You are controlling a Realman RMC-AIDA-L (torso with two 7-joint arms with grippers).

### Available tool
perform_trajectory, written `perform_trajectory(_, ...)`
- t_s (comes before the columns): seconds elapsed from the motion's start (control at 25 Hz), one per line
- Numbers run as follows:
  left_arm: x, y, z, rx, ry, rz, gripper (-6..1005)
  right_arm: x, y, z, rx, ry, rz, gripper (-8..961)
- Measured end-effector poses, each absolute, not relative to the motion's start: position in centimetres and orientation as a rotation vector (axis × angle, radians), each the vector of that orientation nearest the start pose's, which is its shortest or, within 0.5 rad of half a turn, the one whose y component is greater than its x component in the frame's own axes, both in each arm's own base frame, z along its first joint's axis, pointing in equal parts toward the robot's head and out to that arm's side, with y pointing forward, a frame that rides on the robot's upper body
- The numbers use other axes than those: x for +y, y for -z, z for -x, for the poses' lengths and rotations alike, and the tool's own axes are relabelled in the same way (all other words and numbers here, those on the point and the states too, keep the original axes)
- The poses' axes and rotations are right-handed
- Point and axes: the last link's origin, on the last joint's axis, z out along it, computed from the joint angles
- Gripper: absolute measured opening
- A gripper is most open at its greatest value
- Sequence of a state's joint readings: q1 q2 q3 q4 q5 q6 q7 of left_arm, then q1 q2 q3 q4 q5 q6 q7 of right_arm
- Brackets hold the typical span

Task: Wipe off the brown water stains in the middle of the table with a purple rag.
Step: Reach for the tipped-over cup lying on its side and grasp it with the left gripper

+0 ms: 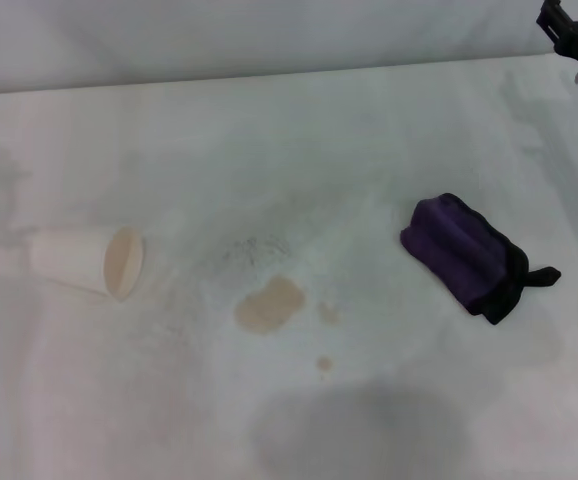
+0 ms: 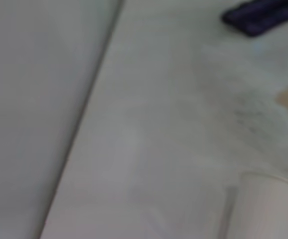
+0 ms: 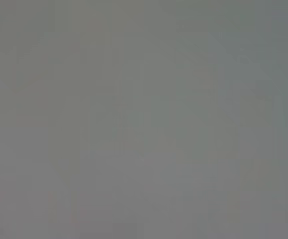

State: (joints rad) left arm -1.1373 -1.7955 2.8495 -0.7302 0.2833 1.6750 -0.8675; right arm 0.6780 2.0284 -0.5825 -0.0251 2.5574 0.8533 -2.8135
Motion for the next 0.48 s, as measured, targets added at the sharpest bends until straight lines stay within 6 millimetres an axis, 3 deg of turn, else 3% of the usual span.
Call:
perform_trajectory(0.28,42.3,-11.5,22.1,0.278,-0.465,2.945,877,41.2,-4.3,-34.2,0.835,-0.67,1.343,873)
perform_trajectory(0.48,42.5,-9.8,21.3,0.364,-0.468,2.989,874,41.1,-4.2,-34.2,0.855,-0.68,1.329,873)
